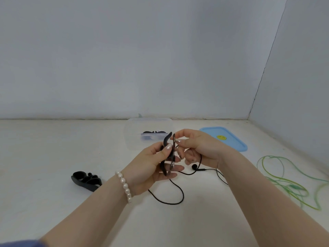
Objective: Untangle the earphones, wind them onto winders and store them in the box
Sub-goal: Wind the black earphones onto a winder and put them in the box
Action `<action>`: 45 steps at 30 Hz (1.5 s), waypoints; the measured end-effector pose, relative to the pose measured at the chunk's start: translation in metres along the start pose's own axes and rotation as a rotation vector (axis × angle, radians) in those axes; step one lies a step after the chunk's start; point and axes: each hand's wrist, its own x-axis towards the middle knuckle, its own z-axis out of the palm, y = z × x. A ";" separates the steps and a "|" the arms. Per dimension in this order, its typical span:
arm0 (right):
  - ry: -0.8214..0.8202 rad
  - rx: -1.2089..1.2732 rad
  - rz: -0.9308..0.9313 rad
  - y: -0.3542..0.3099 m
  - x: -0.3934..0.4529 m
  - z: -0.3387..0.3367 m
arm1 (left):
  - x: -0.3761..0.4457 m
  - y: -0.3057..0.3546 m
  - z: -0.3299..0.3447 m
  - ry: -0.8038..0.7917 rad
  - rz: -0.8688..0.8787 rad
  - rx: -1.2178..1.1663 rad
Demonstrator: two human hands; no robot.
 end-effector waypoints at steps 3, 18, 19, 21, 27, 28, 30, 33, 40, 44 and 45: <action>-0.026 0.039 0.038 0.001 0.001 -0.003 | 0.001 0.002 -0.001 0.072 0.024 -0.031; 0.009 -0.095 0.176 -0.008 -0.007 -0.003 | 0.007 -0.005 -0.004 0.101 -0.030 0.118; 0.031 -0.153 0.159 -0.007 -0.007 -0.001 | 0.006 -0.005 -0.004 0.077 -0.045 0.101; 0.062 -0.217 0.114 -0.006 -0.005 0.001 | 0.004 -0.004 -0.005 0.051 -0.059 0.083; 0.073 -0.226 0.066 -0.002 -0.004 -0.002 | 0.006 -0.001 -0.012 0.193 -0.037 0.009; 0.071 -0.221 0.065 -0.001 -0.003 -0.002 | 0.006 -0.002 -0.013 0.220 -0.037 -0.001; 0.068 -0.210 0.067 0.000 -0.003 -0.004 | 0.007 -0.002 -0.014 0.254 -0.042 -0.020; 0.050 -0.131 0.068 0.001 -0.003 -0.007 | 0.009 -0.002 -0.016 0.263 -0.068 -0.025; 0.097 0.094 0.111 0.005 -0.001 -0.013 | 0.009 -0.004 -0.017 0.224 -0.071 0.090; 0.141 0.004 0.149 0.005 0.001 -0.010 | 0.011 -0.008 -0.017 0.272 0.009 0.293; 0.152 -0.029 0.151 0.006 0.001 -0.009 | 0.011 -0.010 -0.017 0.285 0.027 0.337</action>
